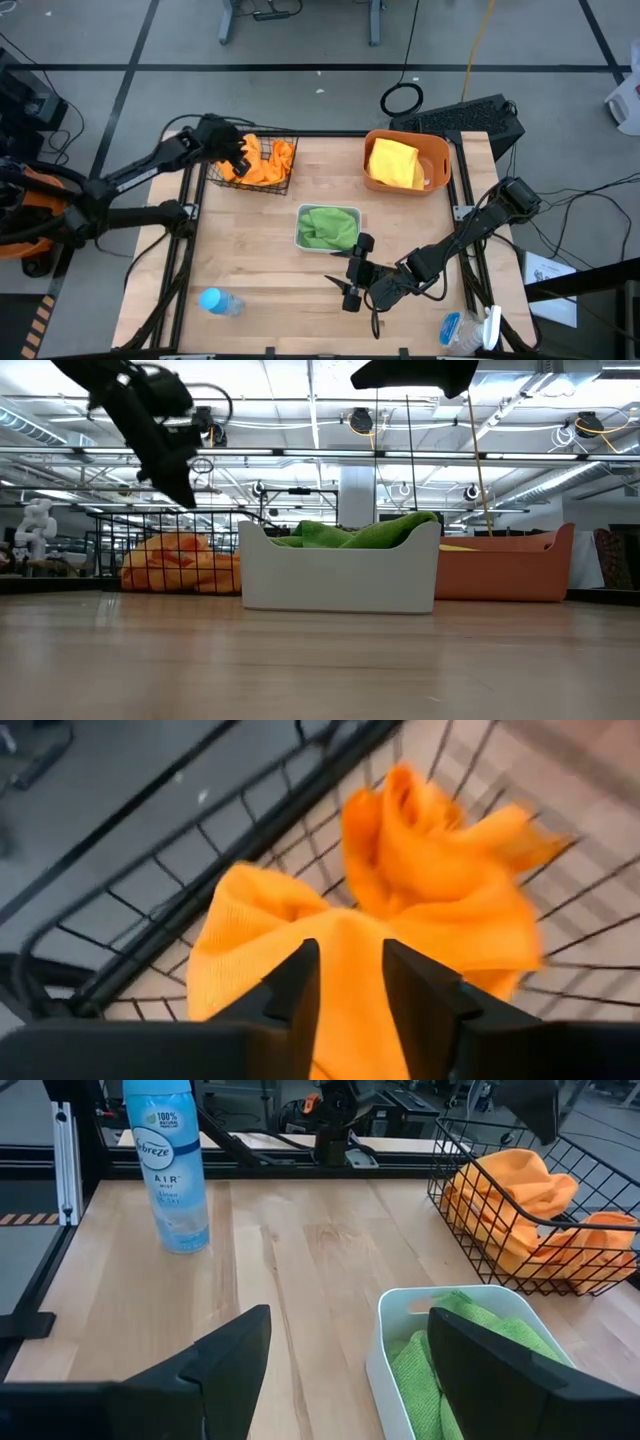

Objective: Sort microfiber towel by color & place in baskets
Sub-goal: Return to Home Position

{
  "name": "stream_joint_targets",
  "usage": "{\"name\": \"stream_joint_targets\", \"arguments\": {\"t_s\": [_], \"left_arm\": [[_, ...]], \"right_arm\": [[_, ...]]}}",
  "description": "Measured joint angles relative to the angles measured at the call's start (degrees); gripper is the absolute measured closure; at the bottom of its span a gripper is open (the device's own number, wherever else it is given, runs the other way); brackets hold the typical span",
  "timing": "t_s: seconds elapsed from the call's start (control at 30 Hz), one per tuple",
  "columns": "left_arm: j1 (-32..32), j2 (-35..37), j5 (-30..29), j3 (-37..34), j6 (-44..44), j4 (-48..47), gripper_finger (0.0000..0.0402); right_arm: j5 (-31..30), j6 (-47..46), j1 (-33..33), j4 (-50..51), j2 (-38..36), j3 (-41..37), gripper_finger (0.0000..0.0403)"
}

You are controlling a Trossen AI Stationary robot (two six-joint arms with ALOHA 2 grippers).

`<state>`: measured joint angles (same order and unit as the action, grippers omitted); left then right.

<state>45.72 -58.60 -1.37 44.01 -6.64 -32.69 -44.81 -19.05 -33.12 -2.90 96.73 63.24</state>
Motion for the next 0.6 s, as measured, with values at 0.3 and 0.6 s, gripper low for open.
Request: {"name": "stream_joint_targets", "arguments": {"t_s": [0.3,0.6], "left_arm": [[-4.3,15.4,22.3,-1.4,2.4,-2.4,0.0254],[-18.3,32.2,24.2,-12.9,6.3,8.8,0.0280]], "right_arm": [[0.1,6.1,-0.1,-0.1,0.0,0.0,0.0175],[7.8,14.9,-1.2,11.6,-9.2,0.0,0.0353]]}}
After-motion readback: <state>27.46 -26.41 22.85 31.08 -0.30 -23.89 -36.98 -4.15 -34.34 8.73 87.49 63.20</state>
